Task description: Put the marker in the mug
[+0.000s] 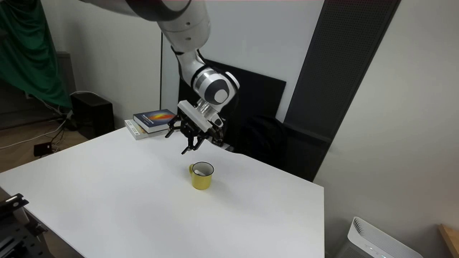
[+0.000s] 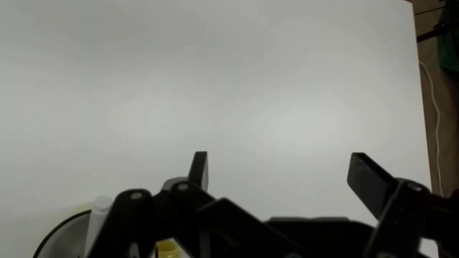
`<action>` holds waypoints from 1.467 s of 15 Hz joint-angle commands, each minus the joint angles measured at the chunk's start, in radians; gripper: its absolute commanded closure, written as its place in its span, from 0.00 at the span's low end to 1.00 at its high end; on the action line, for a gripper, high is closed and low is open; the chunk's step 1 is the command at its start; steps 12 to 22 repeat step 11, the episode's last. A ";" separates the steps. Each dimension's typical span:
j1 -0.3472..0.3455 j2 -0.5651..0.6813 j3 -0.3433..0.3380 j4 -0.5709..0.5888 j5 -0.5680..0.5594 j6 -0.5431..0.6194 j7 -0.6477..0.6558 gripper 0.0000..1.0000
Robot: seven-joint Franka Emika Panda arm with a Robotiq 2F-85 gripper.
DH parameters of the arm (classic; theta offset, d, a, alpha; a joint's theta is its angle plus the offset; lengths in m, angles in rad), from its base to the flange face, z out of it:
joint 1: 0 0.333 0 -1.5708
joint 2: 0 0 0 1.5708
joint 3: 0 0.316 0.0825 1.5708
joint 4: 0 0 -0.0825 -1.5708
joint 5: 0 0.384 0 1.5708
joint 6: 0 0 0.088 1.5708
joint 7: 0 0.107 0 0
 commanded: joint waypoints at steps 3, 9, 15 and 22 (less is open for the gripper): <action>0.091 -0.237 -0.006 -0.345 -0.170 0.326 0.017 0.00; 0.094 -0.269 0.025 -0.449 -0.230 0.544 0.031 0.00; 0.094 -0.289 0.024 -0.476 -0.233 0.557 0.031 0.00; 0.094 -0.289 0.024 -0.476 -0.233 0.557 0.031 0.00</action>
